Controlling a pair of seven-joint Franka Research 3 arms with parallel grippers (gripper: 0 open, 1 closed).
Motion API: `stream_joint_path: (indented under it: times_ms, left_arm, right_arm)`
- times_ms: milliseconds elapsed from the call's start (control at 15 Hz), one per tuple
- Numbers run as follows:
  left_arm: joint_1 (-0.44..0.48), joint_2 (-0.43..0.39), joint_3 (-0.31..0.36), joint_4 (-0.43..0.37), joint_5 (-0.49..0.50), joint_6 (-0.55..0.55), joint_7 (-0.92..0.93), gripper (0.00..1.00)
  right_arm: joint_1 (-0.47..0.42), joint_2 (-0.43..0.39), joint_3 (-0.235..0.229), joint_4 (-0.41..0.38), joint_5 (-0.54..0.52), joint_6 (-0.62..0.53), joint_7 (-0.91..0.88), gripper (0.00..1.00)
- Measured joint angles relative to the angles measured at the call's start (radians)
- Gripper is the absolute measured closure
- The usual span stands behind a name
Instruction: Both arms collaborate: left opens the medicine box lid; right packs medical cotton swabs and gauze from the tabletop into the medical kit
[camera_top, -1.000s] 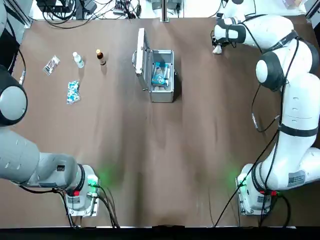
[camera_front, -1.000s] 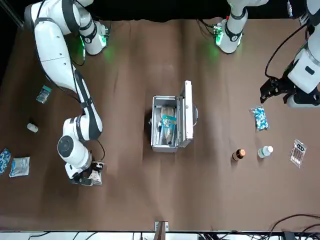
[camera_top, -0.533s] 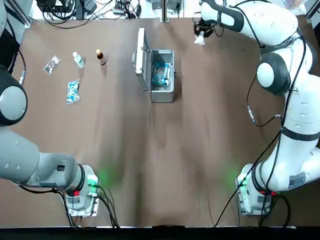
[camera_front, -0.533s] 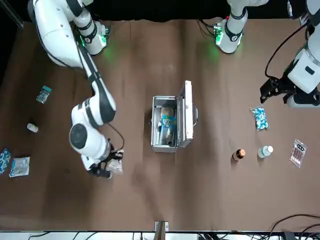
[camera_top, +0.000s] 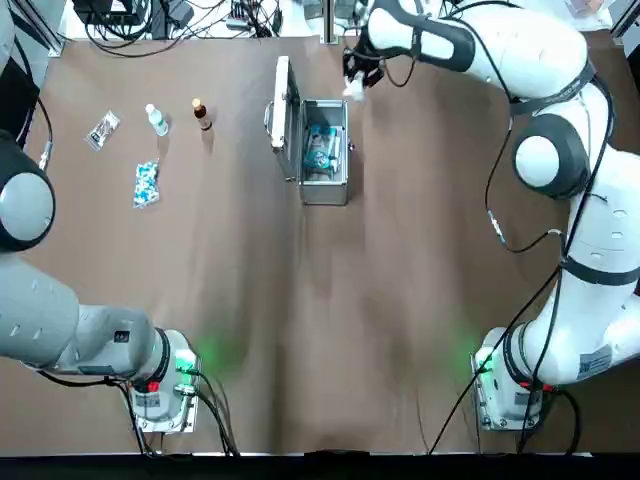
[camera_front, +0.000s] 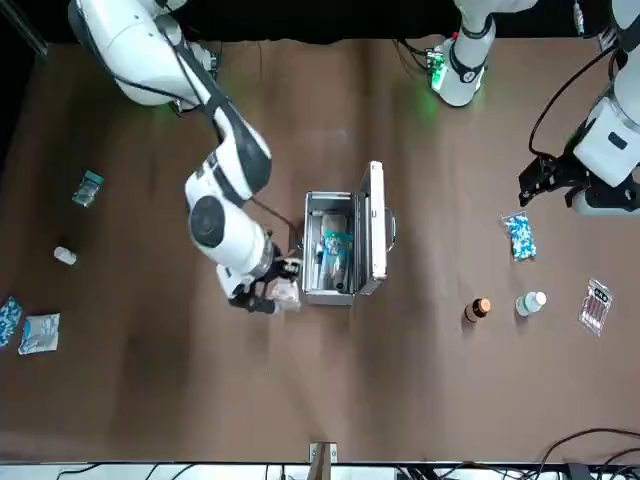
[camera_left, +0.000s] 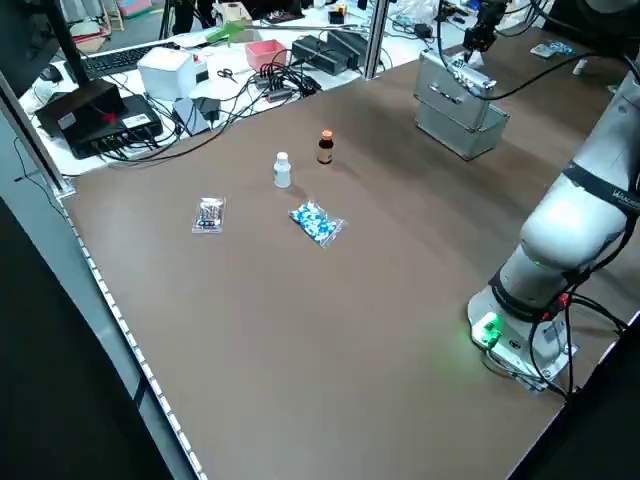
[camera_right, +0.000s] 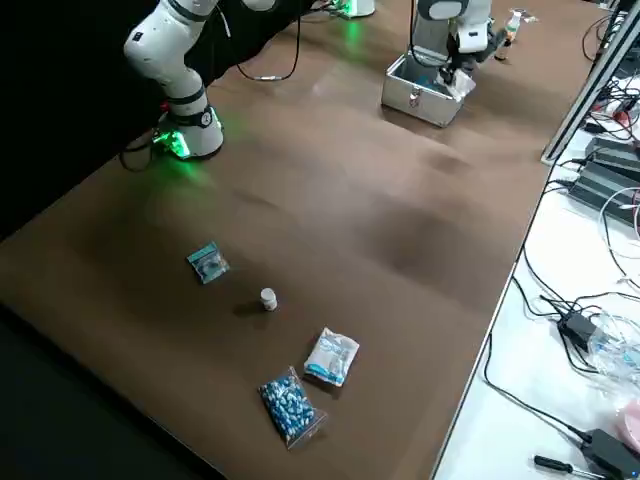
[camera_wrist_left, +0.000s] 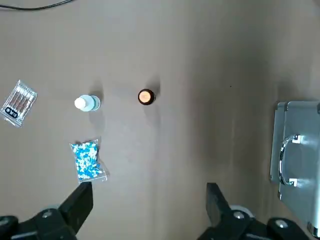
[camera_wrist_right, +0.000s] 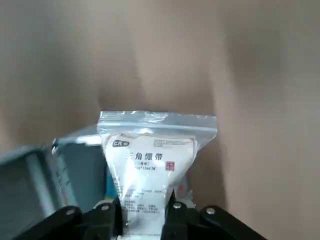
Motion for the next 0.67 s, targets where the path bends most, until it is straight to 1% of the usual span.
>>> stream_joint_path:
  times_ms: [200,267,333,667]
  left_arm:
    - [-0.001,0.000,0.000,0.000,0.000,0.000,0.000,0.00]
    - [-0.001,0.000,0.000,0.000,0.000,0.000,0.000,0.00]
    - [-0.001,0.000,-0.001,-0.001,0.000,0.000,0.000,0.00]
    - [-0.002,0.001,-0.001,-0.004,0.000,0.000,0.000,0.00]
  right_arm:
    - [0.066,0.005,0.003,-0.007,0.000,0.000,0.036,0.70]
    - [0.084,0.009,0.004,-0.008,0.000,0.001,0.041,0.64]
    - [0.097,0.012,0.004,-0.008,0.000,0.001,0.044,0.64]
    - [0.102,0.021,-0.002,-0.008,-0.001,0.002,0.046,0.19]
